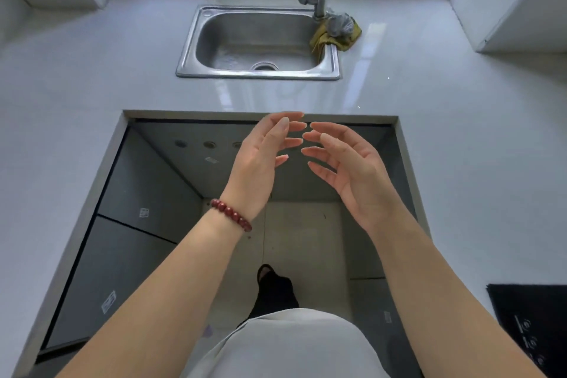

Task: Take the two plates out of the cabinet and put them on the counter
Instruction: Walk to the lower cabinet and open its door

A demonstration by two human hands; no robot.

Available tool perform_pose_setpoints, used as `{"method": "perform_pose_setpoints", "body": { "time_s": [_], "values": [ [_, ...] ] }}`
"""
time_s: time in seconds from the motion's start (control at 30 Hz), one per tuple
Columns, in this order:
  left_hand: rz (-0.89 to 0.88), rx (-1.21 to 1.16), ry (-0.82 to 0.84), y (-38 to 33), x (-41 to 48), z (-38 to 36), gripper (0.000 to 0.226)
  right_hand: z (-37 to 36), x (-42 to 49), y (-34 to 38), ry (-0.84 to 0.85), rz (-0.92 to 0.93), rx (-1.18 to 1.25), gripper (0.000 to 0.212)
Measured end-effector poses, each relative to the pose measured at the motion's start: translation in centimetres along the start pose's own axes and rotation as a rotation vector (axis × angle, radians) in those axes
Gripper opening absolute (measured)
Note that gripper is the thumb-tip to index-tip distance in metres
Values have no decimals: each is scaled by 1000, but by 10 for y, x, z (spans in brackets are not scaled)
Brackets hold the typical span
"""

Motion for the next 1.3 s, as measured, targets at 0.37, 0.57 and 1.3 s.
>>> {"method": "perform_pose_setpoints", "body": {
  "time_s": [0.37, 0.57, 1.3],
  "values": [
    [25, -71, -218, -18, 63, 85, 36, -67, 111, -22, 231, -82, 4, 24],
    [64, -147, -408, -14, 79, 122, 35, -106, 161, -40, 444, -151, 13, 25],
    [145, -419, -1193, 18, 55, 155, 29, -214, 230, -111, 1273, -442, 6, 29]
  ]
}}
Point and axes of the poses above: each hand's wrist, its own x-axis towards the middle knuckle, its own z-axis out of the back of the hand, y = z × x, the point moved 2 cm from there along x, towards the middle knuckle, and after that the axes turned 12 degrees about z, right-handed, at the moved point
